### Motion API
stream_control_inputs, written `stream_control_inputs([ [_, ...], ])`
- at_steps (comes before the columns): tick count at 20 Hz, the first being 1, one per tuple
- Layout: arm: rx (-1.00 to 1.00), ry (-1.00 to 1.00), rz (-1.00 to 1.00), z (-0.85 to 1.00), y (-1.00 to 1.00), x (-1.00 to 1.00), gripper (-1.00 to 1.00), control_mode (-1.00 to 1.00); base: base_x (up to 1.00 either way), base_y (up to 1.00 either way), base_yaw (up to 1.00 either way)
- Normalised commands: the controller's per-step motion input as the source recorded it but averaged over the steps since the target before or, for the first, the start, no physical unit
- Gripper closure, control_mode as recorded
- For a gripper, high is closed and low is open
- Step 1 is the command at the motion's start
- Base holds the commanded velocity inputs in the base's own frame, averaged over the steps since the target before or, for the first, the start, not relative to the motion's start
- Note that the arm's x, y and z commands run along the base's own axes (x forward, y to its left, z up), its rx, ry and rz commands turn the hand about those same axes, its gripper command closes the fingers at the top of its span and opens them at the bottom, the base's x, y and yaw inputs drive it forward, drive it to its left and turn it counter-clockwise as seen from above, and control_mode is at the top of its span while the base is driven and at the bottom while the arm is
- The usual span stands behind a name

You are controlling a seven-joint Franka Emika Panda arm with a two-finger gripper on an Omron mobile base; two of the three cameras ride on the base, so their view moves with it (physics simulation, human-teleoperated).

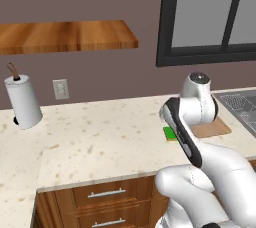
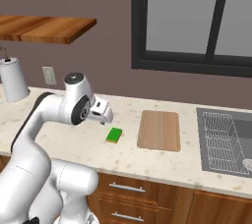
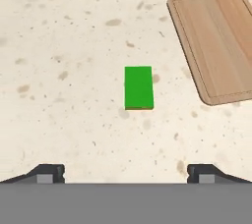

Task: Pick up the sponge from the counter and clean the cutting board by briefly scrubbing or pressing down on the cutting board. Once finished, release the sponge.

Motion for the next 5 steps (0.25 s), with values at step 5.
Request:
stream_control_inputs([
  [5, 0.00, -0.19, 0.00, 0.79, 0.00, -0.12, -1.00, -1.00, 0.00, 0.00, 0.00],
])
